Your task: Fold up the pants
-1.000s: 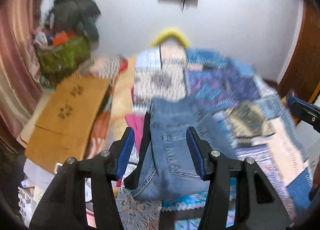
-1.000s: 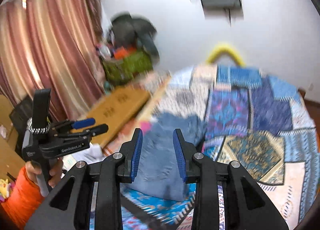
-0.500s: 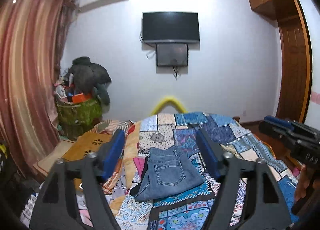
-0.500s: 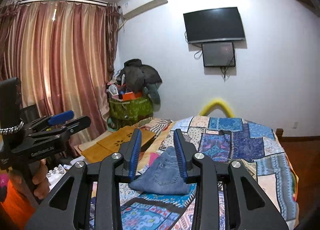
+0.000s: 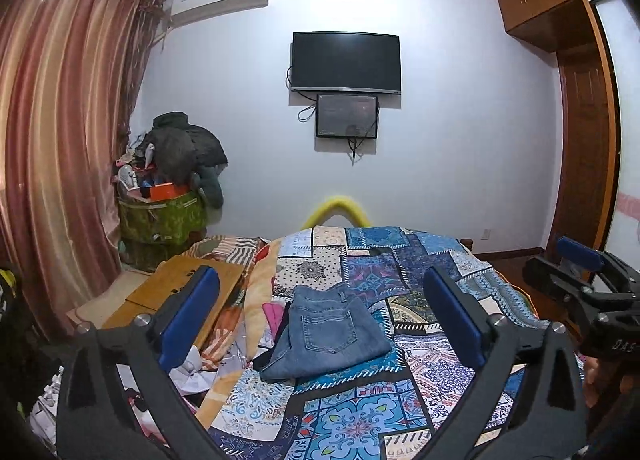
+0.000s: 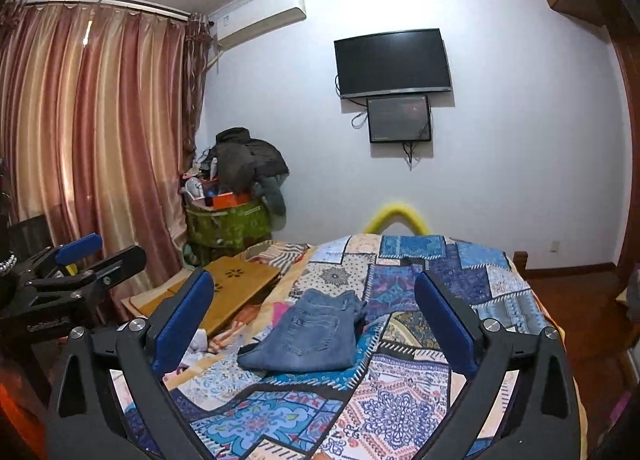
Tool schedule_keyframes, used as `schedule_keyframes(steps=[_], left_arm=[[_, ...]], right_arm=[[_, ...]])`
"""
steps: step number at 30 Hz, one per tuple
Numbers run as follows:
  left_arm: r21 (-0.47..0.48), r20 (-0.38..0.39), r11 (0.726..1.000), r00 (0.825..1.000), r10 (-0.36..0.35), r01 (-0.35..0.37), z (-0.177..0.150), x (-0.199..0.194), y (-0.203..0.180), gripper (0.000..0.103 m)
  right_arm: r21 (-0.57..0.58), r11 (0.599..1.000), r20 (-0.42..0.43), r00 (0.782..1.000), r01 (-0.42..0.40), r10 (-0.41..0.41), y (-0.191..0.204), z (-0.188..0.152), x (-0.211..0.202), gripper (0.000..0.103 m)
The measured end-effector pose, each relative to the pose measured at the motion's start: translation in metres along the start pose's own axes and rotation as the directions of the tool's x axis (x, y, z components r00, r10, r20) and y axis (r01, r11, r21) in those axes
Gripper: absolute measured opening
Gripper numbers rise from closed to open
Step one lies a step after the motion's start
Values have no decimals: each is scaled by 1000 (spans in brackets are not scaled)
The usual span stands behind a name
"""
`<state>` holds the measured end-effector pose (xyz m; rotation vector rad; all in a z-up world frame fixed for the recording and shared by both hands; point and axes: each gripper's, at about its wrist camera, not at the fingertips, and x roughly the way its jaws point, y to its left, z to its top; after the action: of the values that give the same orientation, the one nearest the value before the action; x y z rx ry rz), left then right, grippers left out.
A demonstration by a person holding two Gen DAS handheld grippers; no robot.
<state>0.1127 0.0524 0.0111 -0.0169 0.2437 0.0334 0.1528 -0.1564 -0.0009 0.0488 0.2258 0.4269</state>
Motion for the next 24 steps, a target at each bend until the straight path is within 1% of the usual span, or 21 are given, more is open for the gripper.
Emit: schedule_keyframes(steps=[3, 7, 15, 24], left_arm=[[-2, 0, 1000, 1000, -4, 4, -1, -3, 0, 103], [-7, -6, 1000, 1000, -8, 8, -1, -2, 3, 103], [-21, -20, 1000, 1000, -15, 15, -3, 2, 3, 103], [-16, -44, 1000, 999, -21, 20, -8, 11, 0, 103]], right_arm=[[13, 1000, -18, 1000, 1, -1, -1, -5, -2, 100], [21, 1000, -17, 1000, 3, -3, -3, -10, -5, 100], [21, 1000, -17, 1000, 4, -3, -1, -11, -7, 100], [20, 1000, -23, 1000, 6, -6, 0, -11, -7, 101]])
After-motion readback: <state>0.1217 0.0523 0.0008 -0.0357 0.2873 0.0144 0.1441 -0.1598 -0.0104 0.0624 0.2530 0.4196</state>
